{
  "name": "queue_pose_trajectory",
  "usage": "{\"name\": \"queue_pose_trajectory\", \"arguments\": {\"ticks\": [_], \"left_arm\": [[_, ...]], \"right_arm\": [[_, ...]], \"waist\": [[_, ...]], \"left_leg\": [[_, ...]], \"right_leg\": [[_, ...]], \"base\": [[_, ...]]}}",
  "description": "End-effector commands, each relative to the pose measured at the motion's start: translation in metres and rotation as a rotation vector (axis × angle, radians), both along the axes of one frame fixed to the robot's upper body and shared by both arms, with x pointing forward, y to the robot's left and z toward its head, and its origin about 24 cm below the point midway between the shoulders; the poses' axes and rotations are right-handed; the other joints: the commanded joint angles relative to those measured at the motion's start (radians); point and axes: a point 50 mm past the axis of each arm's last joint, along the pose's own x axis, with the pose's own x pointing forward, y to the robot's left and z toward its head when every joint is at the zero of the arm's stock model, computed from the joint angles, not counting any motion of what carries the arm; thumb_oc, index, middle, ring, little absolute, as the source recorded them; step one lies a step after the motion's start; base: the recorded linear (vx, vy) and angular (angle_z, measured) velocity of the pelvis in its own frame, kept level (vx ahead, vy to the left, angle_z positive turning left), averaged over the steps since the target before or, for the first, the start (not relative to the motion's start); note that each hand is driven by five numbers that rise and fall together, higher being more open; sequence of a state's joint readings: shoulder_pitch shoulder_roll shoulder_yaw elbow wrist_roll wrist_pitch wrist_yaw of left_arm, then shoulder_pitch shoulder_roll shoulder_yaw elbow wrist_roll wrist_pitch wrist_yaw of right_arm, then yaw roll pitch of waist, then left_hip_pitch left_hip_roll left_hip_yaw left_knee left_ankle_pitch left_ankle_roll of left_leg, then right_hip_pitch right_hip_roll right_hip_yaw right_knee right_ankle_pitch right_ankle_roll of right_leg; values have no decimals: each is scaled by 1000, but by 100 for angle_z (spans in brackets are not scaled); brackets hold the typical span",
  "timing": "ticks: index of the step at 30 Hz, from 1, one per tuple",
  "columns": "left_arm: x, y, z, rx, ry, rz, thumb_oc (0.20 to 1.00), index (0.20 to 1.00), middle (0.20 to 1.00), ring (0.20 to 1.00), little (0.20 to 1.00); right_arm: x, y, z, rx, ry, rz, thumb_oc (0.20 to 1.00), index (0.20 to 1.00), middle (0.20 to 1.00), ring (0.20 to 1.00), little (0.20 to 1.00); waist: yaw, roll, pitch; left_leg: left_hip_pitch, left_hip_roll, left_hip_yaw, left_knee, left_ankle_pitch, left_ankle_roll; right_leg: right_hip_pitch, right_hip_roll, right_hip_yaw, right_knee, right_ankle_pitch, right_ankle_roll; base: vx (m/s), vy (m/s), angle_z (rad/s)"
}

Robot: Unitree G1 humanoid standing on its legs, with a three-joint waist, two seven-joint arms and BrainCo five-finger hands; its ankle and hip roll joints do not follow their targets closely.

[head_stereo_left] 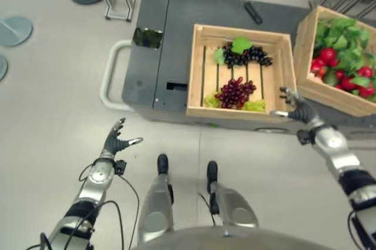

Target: Pick up the fruits from the basket on one side to the basket on the other side

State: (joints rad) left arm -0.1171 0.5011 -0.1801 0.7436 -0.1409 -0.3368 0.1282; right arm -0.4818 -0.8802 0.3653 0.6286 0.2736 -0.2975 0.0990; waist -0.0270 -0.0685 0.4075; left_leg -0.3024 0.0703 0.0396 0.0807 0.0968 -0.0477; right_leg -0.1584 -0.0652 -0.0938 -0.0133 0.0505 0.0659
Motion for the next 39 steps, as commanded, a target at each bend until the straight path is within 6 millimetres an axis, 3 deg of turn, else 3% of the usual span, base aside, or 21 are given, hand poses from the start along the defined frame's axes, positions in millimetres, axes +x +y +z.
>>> {"name": "queue_pose_trajectory", "arguments": {"ticks": [1,5,9,11,14,17,20,27,29,36,39], "left_arm": [[8,6,13,24,-46,-26,1000,1000,1000,1000,1000],[7,8,11,43,-31,-22,1000,1000,1000,1000,1000],[9,12,16,60,-43,-7,1000,1000,1000,1000,1000],[10,12,17,62,-52,-5,1000,1000,1000,1000,1000],[15,15,25,73,-86,14,1000,1000,1000,1000,1000],[16,18,28,79,-95,26,1000,1000,1000,1000,1000],[15,22,31,89,-112,50,1000,1000,1000,1000,1000],[10,29,32,89,-126,91,1000,1000,1000,1000,1000],[13,35,35,89,-136,129,1000,1000,1000,1000,1000],[18,36,41,83,-164,140,1000,1000,1000,1000,1000],[19,37,44,88,-175,139,1000,1000,1000,1000,1000]], "right_arm": [[10,5,43,-114,-116,69,1000,1000,1000,1000,1000],[23,13,102,-316,-220,123,1000,1000,1000,1000,1000],[30,24,138,-541,-271,157,1000,1000,1000,1000,1000],[31,27,144,-559,-284,159,1000,1000,1000,1000,1000],[35,43,166,-722,-324,198,1000,1000,1000,1000,1000],[36,50,174,-784,-338,219,1000,1000,1000,1000,1000],[37,60,190,-838,-387,224,1000,1000,1000,1000,1000],[42,61,203,-823,-427,186,1000,1000,1000,1000,1000],[43,71,204,-839,-426,224,1000,1000,1000,1000,1000],[40,91,195,-985,-357,356,1000,1000,1000,1000,1000],[39,88,192,-1024,-330,365,1000,1000,1000,1000,1000]], "waist": [[24,-39,-19],[32,-52,13],[41,-62,50],[40,-62,58],[49,-70,97],[48,-71,112],[44,-74,112],[36,-78,112],[29,-91,112],[24,-99,112],[26,-97,112]], "left_leg": [[9,8,-11,86,-94,-35],[-23,15,-11,104,-91,-41],[-60,22,-17,120,-83,-49],[-69,24,-17,122,-81,-50],[-100,30,-21,124,-69,-53],[-131,29,-27,129,-64,-54],[-239,31,-34,163,-62,-57],[-336,34,-39,232,-85,-57],[-355,36,-34,237,-82,-56],[-359,38,-34,228,-81,-59],[-351,37,-35,225,-85,-59]], "right_leg": [[-59,-30,27,153,-54,71],[-82,-24,34,150,-44,69],[-116,-18,41,155,-37,65],[-124,-16,41,157,-37,64],[-160,-9,39,167,-31,63],[-193,-7,37,179,-30,61],[-300,-2,33,207,-23,60],[-393,6,45,250,-31,54],[-415,7,51,255,-27,53],[-426,7,52,251,-29,54],[-419,8,51,252,-36,53]], "base": [[-22,-27,4],[-37,-25,4],[-54,-30,2],[-45,-29,-1],[-60,-40,-8],[-43,-28,7],[-23,-23,-4],[-8,-3,-2],[-17,-4,-6],[-6,-4,-5],[4,-2,1]]}}
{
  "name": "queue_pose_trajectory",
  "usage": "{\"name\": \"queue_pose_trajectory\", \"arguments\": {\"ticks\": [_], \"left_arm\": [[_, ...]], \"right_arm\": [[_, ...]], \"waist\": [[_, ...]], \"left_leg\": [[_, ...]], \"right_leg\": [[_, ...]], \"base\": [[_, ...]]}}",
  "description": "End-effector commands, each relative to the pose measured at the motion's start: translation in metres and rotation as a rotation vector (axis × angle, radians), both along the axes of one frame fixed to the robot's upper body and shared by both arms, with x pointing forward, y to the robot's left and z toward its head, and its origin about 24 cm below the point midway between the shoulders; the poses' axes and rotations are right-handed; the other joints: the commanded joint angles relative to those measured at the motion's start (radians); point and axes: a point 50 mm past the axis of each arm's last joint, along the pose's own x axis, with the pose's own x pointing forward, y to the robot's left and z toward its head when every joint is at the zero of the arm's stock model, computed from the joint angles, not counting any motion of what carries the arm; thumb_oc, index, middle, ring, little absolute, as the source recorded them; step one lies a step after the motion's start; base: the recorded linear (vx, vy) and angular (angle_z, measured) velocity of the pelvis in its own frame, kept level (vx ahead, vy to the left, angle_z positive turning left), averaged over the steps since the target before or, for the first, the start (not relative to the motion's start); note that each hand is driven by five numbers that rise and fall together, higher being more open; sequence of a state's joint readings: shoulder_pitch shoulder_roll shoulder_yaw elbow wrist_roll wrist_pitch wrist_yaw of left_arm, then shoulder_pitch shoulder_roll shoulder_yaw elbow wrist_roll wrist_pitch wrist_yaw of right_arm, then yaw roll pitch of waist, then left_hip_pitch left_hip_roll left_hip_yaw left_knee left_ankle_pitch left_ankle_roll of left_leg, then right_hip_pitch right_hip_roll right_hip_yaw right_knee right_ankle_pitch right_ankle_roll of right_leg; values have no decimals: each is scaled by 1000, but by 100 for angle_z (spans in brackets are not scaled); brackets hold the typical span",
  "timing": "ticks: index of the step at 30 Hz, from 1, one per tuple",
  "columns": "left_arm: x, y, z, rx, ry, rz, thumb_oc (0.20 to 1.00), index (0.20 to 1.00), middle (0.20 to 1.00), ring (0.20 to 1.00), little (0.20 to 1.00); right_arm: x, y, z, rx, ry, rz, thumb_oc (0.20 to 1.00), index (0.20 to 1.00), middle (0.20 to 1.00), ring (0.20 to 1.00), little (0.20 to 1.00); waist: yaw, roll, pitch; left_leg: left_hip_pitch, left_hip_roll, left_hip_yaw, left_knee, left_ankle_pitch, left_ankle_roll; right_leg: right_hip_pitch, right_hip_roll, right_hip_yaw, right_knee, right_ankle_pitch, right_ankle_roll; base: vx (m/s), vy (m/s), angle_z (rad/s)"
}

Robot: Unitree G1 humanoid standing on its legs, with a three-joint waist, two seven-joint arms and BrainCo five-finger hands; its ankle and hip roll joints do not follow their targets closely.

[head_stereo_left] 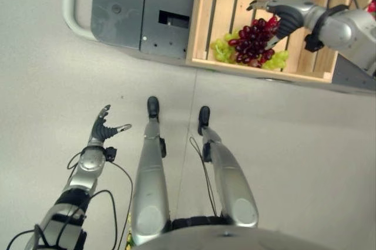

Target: Pick up the fruits from the basket on one side to the basket on the other side

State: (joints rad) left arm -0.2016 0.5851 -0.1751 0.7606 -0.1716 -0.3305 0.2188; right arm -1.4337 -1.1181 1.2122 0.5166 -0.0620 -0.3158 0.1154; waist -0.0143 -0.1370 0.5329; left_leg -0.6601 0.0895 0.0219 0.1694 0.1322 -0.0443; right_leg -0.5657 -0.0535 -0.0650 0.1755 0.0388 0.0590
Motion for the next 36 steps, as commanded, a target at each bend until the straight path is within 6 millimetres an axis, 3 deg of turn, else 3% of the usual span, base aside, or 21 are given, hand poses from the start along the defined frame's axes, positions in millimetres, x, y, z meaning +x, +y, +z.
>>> {"name": "queue_pose_trajectory", "arguments": {"ticks": [1,12,21,27,36], "left_arm": [[-1,11,13,7,-67,35,1000,1000,1000,1000,1000],[1,11,15,13,-73,24,1000,1000,1000,1000,1000],[3,12,18,24,-73,18,1000,1000,1000,1000,1000],[1,13,15,27,-55,17,1000,1000,1000,1000,1000],[0,20,21,48,-58,22,1000,1000,1000,1000,1000]], "right_arm": [[-6,-11,14,-44,-35,-22,1000,1000,1000,1000,1000],[-13,-10,21,-134,-3,-14,1000,1000,1000,1000,1000],[-11,-11,9,-243,54,-33,1000,1000,1000,1000,1000],[-12,-2,7,-259,72,-4,1000,1000,1000,1000,1000],[-18,-3,0,-282,126,11,1000,1000,1000,1000,1000]], "waist": [[11,-28,-13],[14,-25,-13],[16,-24,-13],[18,-22,-13],[29,-43,-13]], "left_leg": [[2,17,-19,134,-114,-63],[18,14,-20,115,-109,-65],[8,10,-30,118,-107,-66],[-10,10,-31,117,-104,-65],[-9,9,-34,116,-112,-65]], "right_leg": [[-17,-6,19,63,-22,60],[-9,-11,7,66,-30,60],[-14,-11,3,71,-31,60],[-34,-12,2,76,-34,58],[-32,-12,-1,84,-47,60]], "base": [[0,0,0],[0,0,0],[3,-5,1],[0,0,0],[6,-3,1]]}}
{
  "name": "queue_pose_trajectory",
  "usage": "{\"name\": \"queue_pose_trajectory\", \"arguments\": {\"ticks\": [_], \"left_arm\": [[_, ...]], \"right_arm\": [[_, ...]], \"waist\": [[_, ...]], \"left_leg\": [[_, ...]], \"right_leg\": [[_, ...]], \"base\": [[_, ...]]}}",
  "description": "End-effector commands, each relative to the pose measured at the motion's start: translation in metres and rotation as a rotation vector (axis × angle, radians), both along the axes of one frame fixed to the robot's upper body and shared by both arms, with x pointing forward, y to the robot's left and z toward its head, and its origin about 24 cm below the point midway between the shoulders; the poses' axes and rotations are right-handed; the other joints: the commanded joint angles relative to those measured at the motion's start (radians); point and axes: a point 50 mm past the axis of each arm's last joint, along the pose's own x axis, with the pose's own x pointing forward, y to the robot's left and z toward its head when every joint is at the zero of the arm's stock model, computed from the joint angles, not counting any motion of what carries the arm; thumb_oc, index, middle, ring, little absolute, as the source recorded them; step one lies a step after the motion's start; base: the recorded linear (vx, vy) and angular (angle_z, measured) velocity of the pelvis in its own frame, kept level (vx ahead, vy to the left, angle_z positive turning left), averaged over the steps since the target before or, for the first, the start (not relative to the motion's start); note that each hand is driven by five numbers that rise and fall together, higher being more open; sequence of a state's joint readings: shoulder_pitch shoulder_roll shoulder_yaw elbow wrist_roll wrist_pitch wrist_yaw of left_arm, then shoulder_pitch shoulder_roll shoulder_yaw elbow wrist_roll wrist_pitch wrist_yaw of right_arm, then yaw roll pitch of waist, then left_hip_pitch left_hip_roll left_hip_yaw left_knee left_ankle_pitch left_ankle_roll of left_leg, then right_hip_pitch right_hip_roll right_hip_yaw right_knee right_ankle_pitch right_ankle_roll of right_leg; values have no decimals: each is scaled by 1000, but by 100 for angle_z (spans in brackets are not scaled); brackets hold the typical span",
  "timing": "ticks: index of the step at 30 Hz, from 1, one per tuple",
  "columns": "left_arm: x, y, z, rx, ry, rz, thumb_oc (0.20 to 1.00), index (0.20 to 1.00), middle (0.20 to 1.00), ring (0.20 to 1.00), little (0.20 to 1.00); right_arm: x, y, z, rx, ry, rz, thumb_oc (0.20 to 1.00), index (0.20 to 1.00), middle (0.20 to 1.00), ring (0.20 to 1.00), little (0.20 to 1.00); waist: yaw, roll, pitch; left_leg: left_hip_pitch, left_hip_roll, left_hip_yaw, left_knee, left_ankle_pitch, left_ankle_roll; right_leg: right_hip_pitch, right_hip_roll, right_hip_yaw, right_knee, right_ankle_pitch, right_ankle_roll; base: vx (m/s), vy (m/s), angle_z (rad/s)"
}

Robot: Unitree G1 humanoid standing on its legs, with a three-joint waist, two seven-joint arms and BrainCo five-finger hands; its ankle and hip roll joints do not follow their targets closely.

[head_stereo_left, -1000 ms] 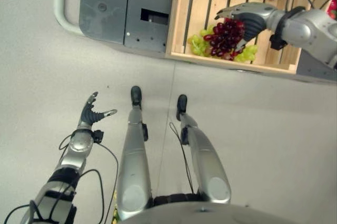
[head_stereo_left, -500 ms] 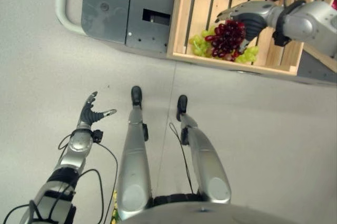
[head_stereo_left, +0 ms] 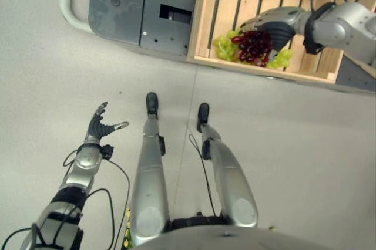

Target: Pick up the fruits from the basket on one side to the basket on the other side

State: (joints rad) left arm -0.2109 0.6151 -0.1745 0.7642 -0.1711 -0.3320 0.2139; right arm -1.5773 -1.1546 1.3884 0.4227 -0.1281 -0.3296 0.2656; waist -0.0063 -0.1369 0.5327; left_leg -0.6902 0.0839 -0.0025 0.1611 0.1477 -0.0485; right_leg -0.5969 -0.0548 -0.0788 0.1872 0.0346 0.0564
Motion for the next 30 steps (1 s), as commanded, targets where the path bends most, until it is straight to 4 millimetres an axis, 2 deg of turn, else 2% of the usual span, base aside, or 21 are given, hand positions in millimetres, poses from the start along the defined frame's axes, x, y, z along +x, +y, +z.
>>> {"name": "queue_pose_trajectory", "arguments": {"ticks": [1,6,14,23,30], "left_arm": [[0,12,14,19,-54,20,1000,1000,1000,1000,1000],[0,10,16,20,-61,8,1000,1000,1000,1000,1000],[-3,14,15,27,-54,16,1000,1000,1000,1000,1000],[-1,16,22,32,-75,12,1000,1000,1000,1000,1000],[-4,21,26,52,-82,14,1000,1000,1000,1000,1000]], "right_arm": [[-9,-18,1,-9,18,-29,1000,1000,1000,1000,1000],[-11,-18,-10,-6,71,-30,1000,1000,1000,1000,1000],[-10,-13,-13,5,96,-17,1000,1000,1000,1000,1000],[1,-14,-23,27,106,-54,1000,1000,1000,1000,1000],[-1,-14,-24,51,104,-50,1000,1000,1000,1000,1000]], "waist": [[19,-42,-13],[16,-33,-13],[14,-22,-13],[12,17,-13],[13,33,-13]], "left_leg": [[16,14,-11,122,-121,-61],[1,12,-14,129,-127,-61],[-34,7,-17,140,-127,-58],[-96,-1,-24,157,-127,-55],[-151,-4,-28,180,-130,-53]], "right_leg": [[-6,-12,12,70,-38,62],[-20,-12,11,80,-45,62],[-58,-12,15,94,-45,60],[-128,-13,20,128,-52,59],[-191,-14,20,168,-61,56]], "base": [[0,0,0],[0,0,0],[0,0,0],[0,0,0],[3,-15,3]]}}
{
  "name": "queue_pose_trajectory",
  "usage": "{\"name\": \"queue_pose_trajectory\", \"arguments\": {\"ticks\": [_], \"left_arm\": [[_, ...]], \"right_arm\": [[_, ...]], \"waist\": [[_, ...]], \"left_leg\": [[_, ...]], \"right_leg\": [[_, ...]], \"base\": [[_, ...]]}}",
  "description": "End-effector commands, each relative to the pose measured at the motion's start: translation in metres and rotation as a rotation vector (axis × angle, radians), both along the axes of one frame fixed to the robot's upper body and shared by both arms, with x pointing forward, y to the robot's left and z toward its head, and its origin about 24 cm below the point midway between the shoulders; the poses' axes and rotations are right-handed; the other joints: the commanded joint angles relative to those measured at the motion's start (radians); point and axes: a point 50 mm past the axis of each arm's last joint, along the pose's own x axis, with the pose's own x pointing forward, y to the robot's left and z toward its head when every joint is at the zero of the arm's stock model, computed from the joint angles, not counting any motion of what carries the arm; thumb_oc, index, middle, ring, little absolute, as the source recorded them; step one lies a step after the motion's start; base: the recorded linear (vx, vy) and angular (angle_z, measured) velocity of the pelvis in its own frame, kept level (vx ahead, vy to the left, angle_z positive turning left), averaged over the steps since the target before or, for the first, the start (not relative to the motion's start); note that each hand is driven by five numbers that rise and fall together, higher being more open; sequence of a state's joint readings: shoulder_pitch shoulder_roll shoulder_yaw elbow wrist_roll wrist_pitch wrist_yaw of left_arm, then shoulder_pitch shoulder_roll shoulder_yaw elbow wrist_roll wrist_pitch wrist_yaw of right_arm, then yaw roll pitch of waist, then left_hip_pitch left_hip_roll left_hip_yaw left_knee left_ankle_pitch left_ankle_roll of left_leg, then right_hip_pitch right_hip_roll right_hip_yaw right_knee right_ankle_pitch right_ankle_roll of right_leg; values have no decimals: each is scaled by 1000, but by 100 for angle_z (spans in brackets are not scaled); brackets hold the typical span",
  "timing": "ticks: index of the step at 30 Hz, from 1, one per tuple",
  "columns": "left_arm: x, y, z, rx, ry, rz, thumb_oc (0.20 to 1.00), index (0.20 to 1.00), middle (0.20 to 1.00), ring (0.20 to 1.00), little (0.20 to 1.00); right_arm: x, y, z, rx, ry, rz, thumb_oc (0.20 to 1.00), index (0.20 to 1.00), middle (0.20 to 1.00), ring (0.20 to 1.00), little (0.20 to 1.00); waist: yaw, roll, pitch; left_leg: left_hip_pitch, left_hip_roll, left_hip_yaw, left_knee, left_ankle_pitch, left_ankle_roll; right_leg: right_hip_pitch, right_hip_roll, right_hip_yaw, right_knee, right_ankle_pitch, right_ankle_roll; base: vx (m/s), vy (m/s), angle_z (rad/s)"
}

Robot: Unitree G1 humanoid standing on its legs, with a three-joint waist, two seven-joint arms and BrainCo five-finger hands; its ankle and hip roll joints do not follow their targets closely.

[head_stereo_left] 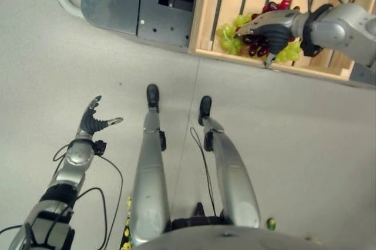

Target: Pick up the fruits from the basket on one side to the basket on the other side

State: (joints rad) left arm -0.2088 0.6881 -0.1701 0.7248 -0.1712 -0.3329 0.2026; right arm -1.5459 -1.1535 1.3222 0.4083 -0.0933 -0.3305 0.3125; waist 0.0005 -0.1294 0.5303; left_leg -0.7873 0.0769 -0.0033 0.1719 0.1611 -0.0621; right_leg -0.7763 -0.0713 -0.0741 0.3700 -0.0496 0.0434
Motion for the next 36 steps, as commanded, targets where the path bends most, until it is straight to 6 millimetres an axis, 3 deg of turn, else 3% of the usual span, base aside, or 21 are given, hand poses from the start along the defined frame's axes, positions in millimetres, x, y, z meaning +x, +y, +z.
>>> {"name": "queue_pose_trajectory", "arguments": {"ticks": [1,17,25,28,30,31,32,36], "left_arm": [[-6,9,8,-9,-54,30,1000,1000,1000,1000,1000],[-3,17,19,1,-83,45,1000,1000,1000,1000,1000],[-2,16,18,-21,-93,60,1000,1000,1000,1000,1000],[-3,17,22,-19,-111,64,1000,1000,1000,1000,1000],[-8,22,24,-13,-118,77,1000,1000,1000,1000,1000],[-15,26,23,-10,-118,88,1000,1000,1000,1000,1000],[-15,26,23,-11,-118,88,1000,1000,1000,1000,1000],[-28,35,24,7,-113,113,1000,1000,1000,1000,1000]], "right_arm": [[2,-17,-26,6,76,-58,1000,1000,1000,1000,1000],[2,-8,-31,77,90,-27,1000,1000,1000,1000,1000],[0,-4,-31,121,90,-2,1000,1000,1000,1000,1000],[-12,3,-24,170,107,55,1000,1000,1000,1000,1000],[-27,5,-14,198,123,106,1000,1000,1000,1000,1000],[-44,8,-4,217,134,157,1000,1000,1000,1000,1000],[-44,8,-4,216,134,157,1000,1000,1000,1000,1000],[-76,6,5,222,171,216,1000,1000,1000,1000,1000]], "waist": [[7,28,-10],[9,37,-10],[5,22,-10],[-2,12,-10],[-10,-2,-10],[-18,-16,-10],[-18,-15,-10],[-35,-47,-10]], "left_leg": [[-65,4,-29,174,-144,-40],[-130,21,-49,172,-126,-54],[-130,30,-53,146,-112,-57],[-121,32,-53,137,-108,-59],[-117,33,-54,135,-108,-60],[-110,34,-53,132,-108,-61],[-110,34,-53,131,-108,-61],[-104,37,-54,133,-110,-63]], "right_leg": [[-27,2,16,-6,21,68],[-114,12,-2,42,3,60],[-117,18,-10,24,13,63],[-109,18,-12,20,12,63],[-102,18,-14,17,13,64],[-96,19,-16,15,15,65],[-96,19,-16,15,15,65],[-85,21,-17,7,20,67]], "base": [[7,-33,3],[4,-54,2],[0,-8,0],[1,-2,1],[0,-1,6],[1,2,9],[3,6,9],[6,-6,9]]}}
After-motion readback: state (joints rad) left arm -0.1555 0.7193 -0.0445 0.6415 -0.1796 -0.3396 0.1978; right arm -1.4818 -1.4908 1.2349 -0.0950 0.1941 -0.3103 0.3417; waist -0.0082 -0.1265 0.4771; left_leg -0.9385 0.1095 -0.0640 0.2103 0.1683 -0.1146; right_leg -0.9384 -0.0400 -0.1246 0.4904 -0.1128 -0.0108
